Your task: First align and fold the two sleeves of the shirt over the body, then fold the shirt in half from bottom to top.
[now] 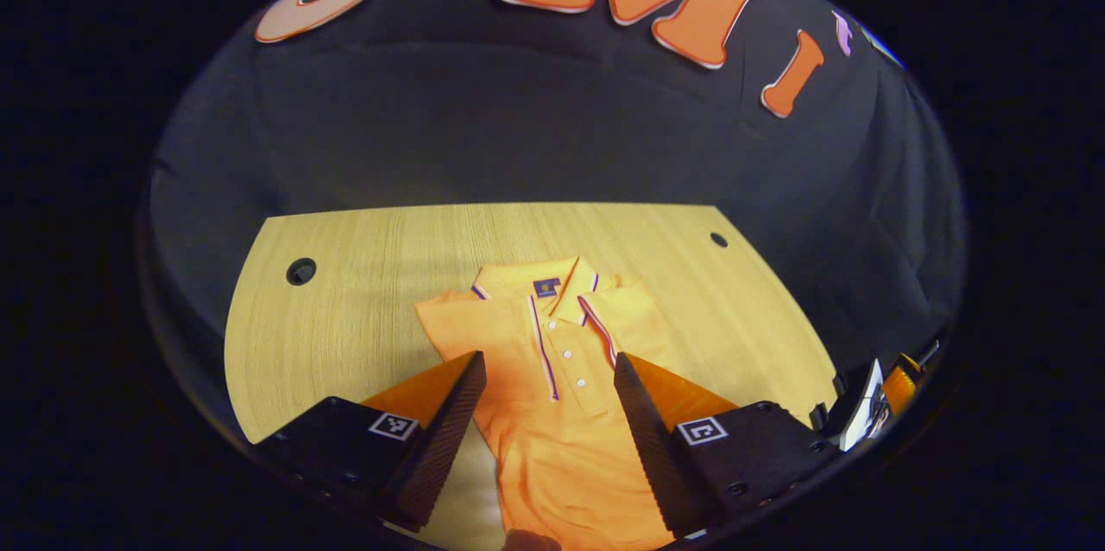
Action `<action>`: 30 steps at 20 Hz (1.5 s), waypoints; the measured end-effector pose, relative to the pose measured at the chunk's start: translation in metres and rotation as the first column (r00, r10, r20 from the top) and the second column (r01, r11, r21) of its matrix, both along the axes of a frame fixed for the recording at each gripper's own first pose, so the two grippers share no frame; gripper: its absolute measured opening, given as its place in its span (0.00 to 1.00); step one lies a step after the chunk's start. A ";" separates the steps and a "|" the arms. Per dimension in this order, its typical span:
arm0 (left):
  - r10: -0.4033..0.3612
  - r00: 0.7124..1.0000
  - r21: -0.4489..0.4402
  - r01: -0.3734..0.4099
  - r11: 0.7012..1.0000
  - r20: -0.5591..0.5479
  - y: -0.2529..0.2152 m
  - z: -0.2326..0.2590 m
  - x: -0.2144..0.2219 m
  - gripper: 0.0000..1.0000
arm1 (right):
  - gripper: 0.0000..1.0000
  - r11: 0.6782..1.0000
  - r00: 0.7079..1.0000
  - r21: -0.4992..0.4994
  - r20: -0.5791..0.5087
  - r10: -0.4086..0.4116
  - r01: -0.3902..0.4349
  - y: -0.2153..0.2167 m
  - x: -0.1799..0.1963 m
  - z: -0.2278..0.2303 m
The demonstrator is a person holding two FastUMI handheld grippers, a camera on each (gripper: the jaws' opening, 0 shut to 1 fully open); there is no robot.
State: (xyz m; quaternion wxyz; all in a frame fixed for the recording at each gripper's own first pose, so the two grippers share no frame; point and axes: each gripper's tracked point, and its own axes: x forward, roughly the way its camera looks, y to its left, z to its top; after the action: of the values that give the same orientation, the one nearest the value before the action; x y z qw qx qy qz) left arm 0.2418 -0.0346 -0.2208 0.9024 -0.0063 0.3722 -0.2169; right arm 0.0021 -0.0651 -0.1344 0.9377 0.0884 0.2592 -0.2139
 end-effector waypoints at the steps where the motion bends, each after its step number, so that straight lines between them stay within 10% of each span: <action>1: 0.013 0.998 -0.018 -0.012 1.000 0.058 0.004 0.016 -0.007 0.93 | 0.94 1.000 0.999 -0.016 0.022 0.026 -0.026 0.002 0.004 0.005; 5: 0.067 0.946 -0.130 -0.026 0.991 0.317 0.004 0.087 -0.041 0.93 | 0.95 0.980 0.971 -0.084 0.141 0.191 -0.181 0.024 0.021 0.024; 12: 0.141 0.829 0.049 -0.199 0.979 0.542 0.032 0.115 -0.117 1.00 | 0.96 0.936 0.926 -0.114 0.147 0.346 -0.332 0.040 -0.007 0.007; 22: 0.225 0.928 0.121 -0.270 0.955 0.297 0.054 0.028 -0.228 1.00 | 0.96 0.892 0.891 0.095 -0.066 0.449 -0.442 0.040 -0.075 -0.094; 30: 0.286 0.951 0.220 -0.305 0.926 0.118 0.090 -0.050 -0.271 1.00 | 0.97 0.872 0.829 0.204 -0.275 0.487 -0.445 0.048 -0.129 -0.173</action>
State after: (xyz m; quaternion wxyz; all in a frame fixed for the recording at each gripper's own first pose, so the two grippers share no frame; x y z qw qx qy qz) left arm -0.0289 0.0555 -0.2707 0.9338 0.0539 0.3520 -0.0329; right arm -0.1268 -0.0175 -0.3071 0.8994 0.0481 0.4336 0.0279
